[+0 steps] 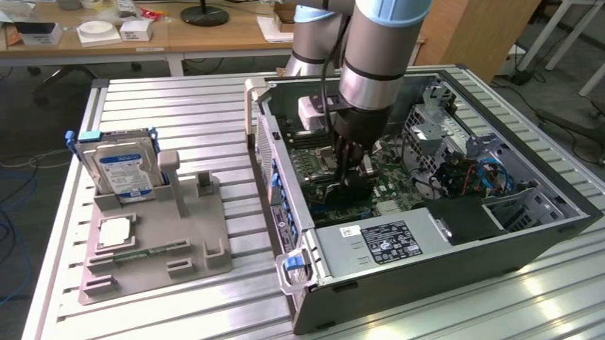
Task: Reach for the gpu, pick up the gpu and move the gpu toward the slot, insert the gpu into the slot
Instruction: 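Insert the gpu into the slot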
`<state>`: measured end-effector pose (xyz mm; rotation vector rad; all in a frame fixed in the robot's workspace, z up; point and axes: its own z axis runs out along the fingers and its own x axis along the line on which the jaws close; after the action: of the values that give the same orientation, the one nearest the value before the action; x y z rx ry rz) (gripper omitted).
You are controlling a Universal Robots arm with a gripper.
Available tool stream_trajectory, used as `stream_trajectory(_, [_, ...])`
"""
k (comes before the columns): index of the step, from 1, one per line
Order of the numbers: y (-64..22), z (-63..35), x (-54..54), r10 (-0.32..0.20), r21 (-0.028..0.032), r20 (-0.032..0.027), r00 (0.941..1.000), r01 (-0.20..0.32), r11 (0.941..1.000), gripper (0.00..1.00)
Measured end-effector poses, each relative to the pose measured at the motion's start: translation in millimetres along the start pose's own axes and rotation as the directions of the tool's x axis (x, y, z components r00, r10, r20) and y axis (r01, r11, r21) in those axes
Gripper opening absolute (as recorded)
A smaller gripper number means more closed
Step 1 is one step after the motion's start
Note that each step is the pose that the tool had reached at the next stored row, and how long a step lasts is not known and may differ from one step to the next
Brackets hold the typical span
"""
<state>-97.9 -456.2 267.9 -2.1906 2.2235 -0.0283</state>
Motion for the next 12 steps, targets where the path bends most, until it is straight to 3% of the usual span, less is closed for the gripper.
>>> stream_trajectory(2, [-0.2,-7.8,0.0,0.000,0.0007,0.0000,1.0000,0.000,1.0000,0.33])
stream_trajectory(5, [-0.2,-8.3,0.0,0.000,0.0012,0.0002,1.0000,0.000,1.0000,0.31])
stream_trajectory(8, [-0.2,-8.4,0.0,0.000,0.0011,0.0000,1.0000,0.000,1.0000,0.13])
stream_trajectory(12, [-0.2,-8.4,0.0,0.000,0.0010,0.0000,1.0000,0.000,1.0000,0.10])
